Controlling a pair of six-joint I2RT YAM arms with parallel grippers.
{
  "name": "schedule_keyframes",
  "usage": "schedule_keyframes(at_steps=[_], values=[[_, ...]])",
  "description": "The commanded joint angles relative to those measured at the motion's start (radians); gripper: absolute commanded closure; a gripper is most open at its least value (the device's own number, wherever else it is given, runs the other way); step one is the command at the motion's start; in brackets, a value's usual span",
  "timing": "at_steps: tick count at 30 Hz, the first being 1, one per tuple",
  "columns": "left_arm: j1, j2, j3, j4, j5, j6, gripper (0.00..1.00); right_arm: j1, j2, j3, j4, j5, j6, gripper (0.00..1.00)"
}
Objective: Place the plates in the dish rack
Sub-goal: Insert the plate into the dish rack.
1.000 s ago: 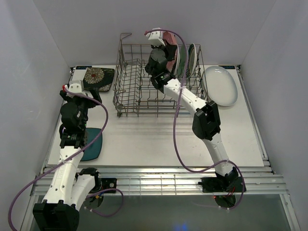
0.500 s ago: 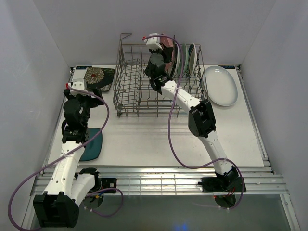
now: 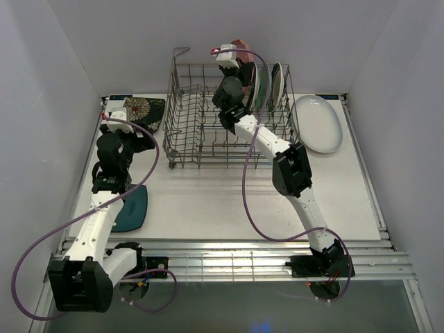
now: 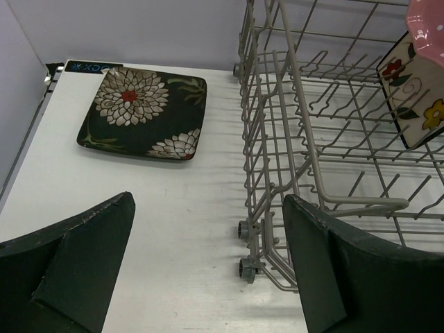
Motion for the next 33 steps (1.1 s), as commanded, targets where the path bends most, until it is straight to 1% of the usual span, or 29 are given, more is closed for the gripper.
schedule_keyframes(at_steps=[1, 5, 8, 9, 11, 12, 13, 16, 20, 23, 27, 29, 32, 33], values=[[0.004, -0.001, 0.064, -0.020, 0.030, -0.009, 0.02, -0.014, -0.046, 0.033, 0.181, -0.049, 0.038, 0.92], [0.004, 0.007, 0.116, -0.049, 0.056, 0.016, 0.02, -0.016, -0.077, 0.001, 0.163, -0.041, 0.052, 0.92], [0.003, 0.007, 0.167, -0.078, 0.169, 0.062, 0.02, -0.016, -0.098, -0.008, 0.125, -0.029, 0.068, 0.92], [0.004, 0.006, 0.176, -0.083, 0.268, 0.083, 0.02, -0.016, -0.112, -0.008, 0.111, -0.023, 0.075, 0.92], [0.004, -0.004, 0.192, -0.086, 0.378, 0.202, 0.02, -0.016, -0.129, -0.008, 0.041, -0.012, 0.103, 0.92], [0.004, -0.007, 0.189, -0.080, 0.418, 0.232, 0.02, -0.013, -0.152, -0.016, 0.020, -0.012, 0.133, 0.92], [0.004, -0.010, 0.187, -0.065, 0.487, 0.250, 0.02, -0.011, -0.166, -0.024, 0.005, -0.006, 0.146, 0.92], [0.004, -0.005, 0.187, -0.029, 0.518, 0.269, 0.02, 0.000, -0.218, -0.038, -0.082, -0.003, 0.200, 0.92], [0.004, -0.004, 0.173, 0.001, 0.616, 0.306, 0.02, 0.016, -0.278, -0.030, -0.207, -0.003, 0.266, 0.92], [0.004, -0.013, 0.167, -0.002, 0.726, 0.343, 0.02, 0.036, -0.314, -0.039, -0.242, 0.014, 0.267, 0.92], [-0.003, -0.031, 0.143, 0.012, 0.821, 0.350, 0.02, 0.067, -0.348, -0.030, -0.277, 0.044, 0.253, 0.92], [-0.022, -0.033, 0.138, 0.014, 0.840, 0.355, 0.02, 0.084, -0.365, -0.027, -0.302, 0.060, 0.252, 0.92], [-0.058, -0.040, 0.117, 0.026, 0.810, 0.378, 0.02, 0.104, -0.385, -0.030, -0.320, 0.083, 0.244, 0.92], [-0.097, -0.045, 0.109, 0.031, 0.790, 0.390, 0.02, 0.119, -0.397, -0.030, -0.337, 0.086, 0.244, 0.92]])
